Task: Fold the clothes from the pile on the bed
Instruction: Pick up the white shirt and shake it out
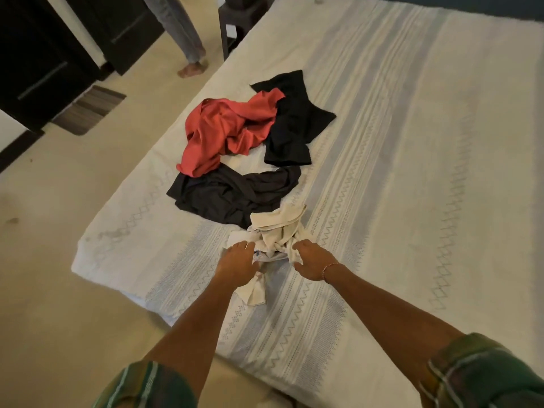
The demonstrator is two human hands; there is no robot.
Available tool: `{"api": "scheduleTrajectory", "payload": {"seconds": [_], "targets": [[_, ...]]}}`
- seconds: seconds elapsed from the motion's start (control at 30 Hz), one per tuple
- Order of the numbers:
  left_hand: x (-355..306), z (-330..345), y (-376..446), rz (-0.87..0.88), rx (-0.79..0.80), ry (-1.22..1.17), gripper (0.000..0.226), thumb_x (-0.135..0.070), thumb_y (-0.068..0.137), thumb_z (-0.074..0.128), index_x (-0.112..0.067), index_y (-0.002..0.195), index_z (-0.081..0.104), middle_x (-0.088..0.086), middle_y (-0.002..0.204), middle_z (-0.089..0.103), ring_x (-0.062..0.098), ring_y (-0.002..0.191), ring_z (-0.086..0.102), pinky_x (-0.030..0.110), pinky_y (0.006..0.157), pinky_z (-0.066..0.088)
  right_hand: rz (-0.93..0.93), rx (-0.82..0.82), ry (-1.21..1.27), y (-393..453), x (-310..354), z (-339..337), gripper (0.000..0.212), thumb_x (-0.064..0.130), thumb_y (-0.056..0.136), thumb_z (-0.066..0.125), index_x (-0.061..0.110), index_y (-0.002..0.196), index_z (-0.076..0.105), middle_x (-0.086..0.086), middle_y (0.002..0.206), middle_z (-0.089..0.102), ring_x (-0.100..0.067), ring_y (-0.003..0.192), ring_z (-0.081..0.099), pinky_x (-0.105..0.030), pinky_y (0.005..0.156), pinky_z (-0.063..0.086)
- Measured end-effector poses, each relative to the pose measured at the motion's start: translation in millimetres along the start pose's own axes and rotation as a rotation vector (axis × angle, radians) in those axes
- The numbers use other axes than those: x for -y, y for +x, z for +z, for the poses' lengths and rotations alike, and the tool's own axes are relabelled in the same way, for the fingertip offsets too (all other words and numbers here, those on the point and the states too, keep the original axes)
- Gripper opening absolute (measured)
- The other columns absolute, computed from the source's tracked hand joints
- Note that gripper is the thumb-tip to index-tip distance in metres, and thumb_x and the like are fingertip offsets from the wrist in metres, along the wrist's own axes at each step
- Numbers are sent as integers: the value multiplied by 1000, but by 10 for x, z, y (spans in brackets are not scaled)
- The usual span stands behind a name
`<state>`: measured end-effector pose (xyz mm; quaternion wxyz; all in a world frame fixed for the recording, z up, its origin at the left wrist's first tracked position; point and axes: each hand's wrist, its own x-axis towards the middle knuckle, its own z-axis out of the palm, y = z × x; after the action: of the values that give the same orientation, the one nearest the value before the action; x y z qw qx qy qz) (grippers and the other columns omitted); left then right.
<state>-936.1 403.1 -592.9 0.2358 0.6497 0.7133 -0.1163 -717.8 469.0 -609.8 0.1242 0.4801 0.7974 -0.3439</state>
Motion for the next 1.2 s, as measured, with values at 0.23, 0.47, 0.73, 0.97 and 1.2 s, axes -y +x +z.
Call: {"api": "scheduleTrajectory", "payload": {"seconds": [0.23,0.47,0.73,0.97,1.2], "targets": [[382,404,644,-40,-6,-66,56,-40,97,60,-12,141,40,8,141,45,28,129,46,41,106,42,72,-25,6,718,145,429,52,29,95,59,12,142,42,-16,137,45,-39,124,48,-46,96,48],[415,596,1035,-11,-65,-212,29,-20,99,51,-6,125,52,14,120,59,32,113,54,43,91,47,65,-152,64,1037,198,572,29,31,95,62,12,117,60,-13,112,60,-35,103,61,-41,84,50],[323,-29,1021,71,-206,-721,28,-11,101,45,2,117,64,19,101,69,32,93,65,34,78,45,3,-279,316,730,262,48,19,27,95,61,9,97,60,-8,101,53,-23,93,50,-36,81,41],[-323,-1222,811,286,-271,-771,44,-33,106,48,-21,65,35,-9,59,32,6,53,30,32,58,28,91,-453,684,28,179,-862,30,17,94,59,18,67,47,2,66,50,-10,62,45,-30,65,38],[-1291,-2108,309,429,-39,-788,50,-42,104,49,-21,60,39,-5,59,28,6,50,26,20,53,25,-67,-507,681,-784,-54,-1613,58,33,86,79,25,132,46,5,110,61,-10,96,62,-26,83,52]]}}
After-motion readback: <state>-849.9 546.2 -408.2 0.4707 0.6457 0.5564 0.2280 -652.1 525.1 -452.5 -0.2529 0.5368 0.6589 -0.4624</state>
